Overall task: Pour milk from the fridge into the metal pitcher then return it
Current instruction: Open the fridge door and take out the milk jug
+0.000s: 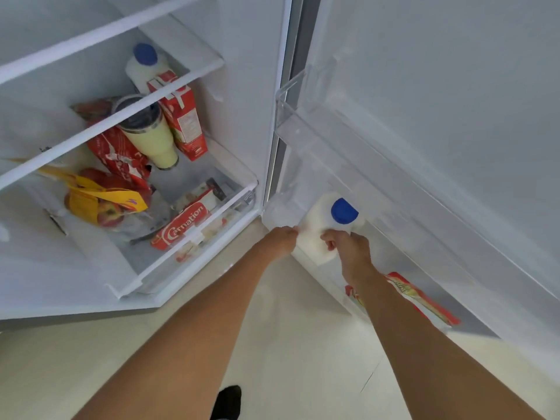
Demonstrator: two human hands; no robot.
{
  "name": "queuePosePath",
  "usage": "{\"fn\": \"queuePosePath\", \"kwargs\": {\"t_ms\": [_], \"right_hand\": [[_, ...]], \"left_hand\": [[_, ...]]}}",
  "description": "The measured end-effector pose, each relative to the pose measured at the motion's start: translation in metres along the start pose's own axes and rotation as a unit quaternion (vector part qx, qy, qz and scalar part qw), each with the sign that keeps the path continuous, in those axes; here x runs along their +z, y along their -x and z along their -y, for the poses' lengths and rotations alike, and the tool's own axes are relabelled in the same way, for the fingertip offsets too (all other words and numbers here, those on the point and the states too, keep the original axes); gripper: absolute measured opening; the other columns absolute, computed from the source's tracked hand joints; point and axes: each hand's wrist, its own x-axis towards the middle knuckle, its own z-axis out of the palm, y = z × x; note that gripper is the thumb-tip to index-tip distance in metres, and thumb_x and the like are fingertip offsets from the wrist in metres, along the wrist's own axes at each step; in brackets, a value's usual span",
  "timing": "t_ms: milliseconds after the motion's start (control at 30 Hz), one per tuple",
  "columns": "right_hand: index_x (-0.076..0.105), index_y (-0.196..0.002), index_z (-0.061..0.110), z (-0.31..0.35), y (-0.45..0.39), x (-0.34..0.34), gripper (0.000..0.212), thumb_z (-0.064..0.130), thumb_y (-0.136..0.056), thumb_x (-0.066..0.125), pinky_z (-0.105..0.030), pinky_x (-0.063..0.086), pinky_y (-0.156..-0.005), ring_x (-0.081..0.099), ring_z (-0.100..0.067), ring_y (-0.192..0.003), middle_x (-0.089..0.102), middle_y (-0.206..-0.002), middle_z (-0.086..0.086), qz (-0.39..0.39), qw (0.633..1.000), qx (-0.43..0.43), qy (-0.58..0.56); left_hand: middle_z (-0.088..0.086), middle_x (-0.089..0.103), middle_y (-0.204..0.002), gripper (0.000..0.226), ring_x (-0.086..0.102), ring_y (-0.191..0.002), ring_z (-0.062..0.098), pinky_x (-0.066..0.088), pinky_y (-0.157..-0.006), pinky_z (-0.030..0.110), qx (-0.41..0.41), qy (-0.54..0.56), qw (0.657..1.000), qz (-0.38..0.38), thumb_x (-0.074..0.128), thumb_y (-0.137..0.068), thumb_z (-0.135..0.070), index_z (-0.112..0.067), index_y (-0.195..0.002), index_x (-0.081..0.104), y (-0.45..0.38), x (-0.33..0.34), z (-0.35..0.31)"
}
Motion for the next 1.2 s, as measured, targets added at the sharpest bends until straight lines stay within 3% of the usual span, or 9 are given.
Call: {"fn": "queuePosePath", "kwargs": {"t_ms": [133, 300, 500, 633, 733, 800, 1000, 1067, 1200], "right_hand": [[0.058, -0.097, 0.001, -0.003, 0.003, 0.009, 0.032, -0.001, -0.067, 0.067, -0.025, 0.044, -0.063, 0.052, -0.017, -0.071, 0.056, -0.079, -0.004, -0.032, 0.999, -0.009, -0.043], [0.059, -0.115, 0.003, 0.011, 0.010, 0.015, 0.059, 0.014, -0.058, 0.068, -0.049, 0.052, -0.092, 0.062, -0.032, -0.097, 0.066, -0.108, -0.015, -0.032, 0.997, -0.068, 0.024], [0.058, -0.115, 0.008, 0.025, 0.037, 0.007, 0.043, 0.005, -0.073, 0.066, -0.040, 0.049, -0.092, 0.059, -0.028, -0.100, 0.064, -0.107, -0.008, -0.010, 0.987, -0.114, 0.108], [0.058, -0.087, 0.008, 0.033, 0.061, 0.008, 0.010, 0.006, -0.078, 0.063, -0.030, 0.045, -0.076, 0.056, -0.022, -0.082, 0.058, -0.081, -0.004, 0.034, 0.958, -0.173, 0.226], [0.059, -0.087, 0.011, 0.039, 0.081, 0.008, 0.009, 0.007, -0.080, 0.061, -0.029, 0.044, -0.077, 0.056, -0.021, -0.083, 0.060, -0.084, -0.004, 0.058, 0.947, -0.197, 0.248], [0.061, -0.093, 0.013, 0.044, 0.093, 0.008, 0.015, 0.007, -0.079, 0.061, -0.031, 0.047, -0.081, 0.059, -0.022, -0.088, 0.062, -0.090, -0.003, 0.072, 0.949, -0.197, 0.234], [0.063, -0.082, 0.014, 0.048, 0.126, 0.006, 0.022, 0.011, -0.060, 0.064, -0.032, 0.051, -0.073, 0.064, -0.026, -0.084, 0.065, -0.082, -0.004, 0.111, 0.959, -0.190, 0.178], [0.065, -0.078, 0.008, 0.044, 0.136, 0.005, 0.020, 0.004, -0.059, 0.066, -0.036, 0.054, -0.072, 0.066, -0.031, -0.083, 0.068, -0.083, -0.011, 0.116, 0.962, -0.184, 0.164], [0.064, -0.071, 0.010, 0.040, 0.156, 0.003, 0.030, 0.013, -0.041, 0.059, -0.034, 0.055, -0.065, 0.067, -0.031, -0.079, 0.069, -0.079, -0.010, 0.146, 0.963, -0.176, 0.143]], "left_hand": [[0.015, 0.038, -0.151, 0.056, 0.038, -0.138, 0.027, 0.028, -0.116, 0.038, -0.035, 0.139, 0.990, 0.004, 0.016, -0.104, -0.040, -0.008, -0.144, 0.040, -0.009, 0.015, 0.003], [0.006, 0.045, -0.147, 0.059, 0.042, -0.136, 0.022, 0.030, -0.114, 0.037, -0.075, 0.320, 0.944, 0.021, 0.022, -0.101, -0.051, -0.013, -0.140, 0.045, -0.010, 0.023, 0.009], [0.003, 0.054, -0.135, 0.045, 0.049, -0.130, 0.018, 0.031, -0.113, 0.039, -0.070, 0.435, 0.896, 0.055, 0.033, -0.102, -0.041, -0.015, -0.135, 0.048, 0.002, 0.023, 0.012], [0.002, 0.061, -0.108, 0.019, 0.056, -0.103, 0.019, 0.038, -0.107, 0.040, -0.055, 0.481, 0.873, 0.063, 0.044, -0.097, -0.029, -0.021, -0.109, 0.057, 0.014, 0.022, 0.018], [0.002, 0.059, -0.074, 0.019, 0.059, -0.065, 0.012, 0.045, -0.079, 0.032, -0.044, 0.521, 0.851, 0.058, 0.045, -0.095, -0.023, -0.021, -0.078, 0.055, 0.025, 0.021, 0.024], [-0.001, 0.047, -0.051, 0.031, 0.046, -0.038, 0.010, 0.040, -0.062, 0.026, -0.035, 0.532, 0.845, 0.038, 0.042, -0.094, -0.020, -0.020, -0.063, 0.045, 0.037, 0.016, 0.025], [0.007, 0.048, -0.074, 0.022, 0.041, -0.066, 0.020, 0.034, -0.062, 0.031, -0.019, 0.577, 0.817, 0.001, 0.052, -0.088, -0.034, -0.023, -0.068, 0.054, 0.076, 0.005, 0.029], [0.008, 0.053, -0.079, 0.022, 0.045, -0.069, 0.022, 0.035, -0.061, 0.032, -0.025, 0.574, 0.819, 0.000, 0.052, -0.090, -0.036, -0.022, -0.073, 0.057, 0.086, 0.007, 0.037], [0.017, 0.055, -0.097, 0.029, 0.047, -0.081, 0.027, 0.040, -0.065, 0.036, -0.054, 0.567, 0.822, 0.015, 0.051, -0.088, -0.047, -0.019, -0.087, 0.059, 0.102, 0.016, 0.060]]}}
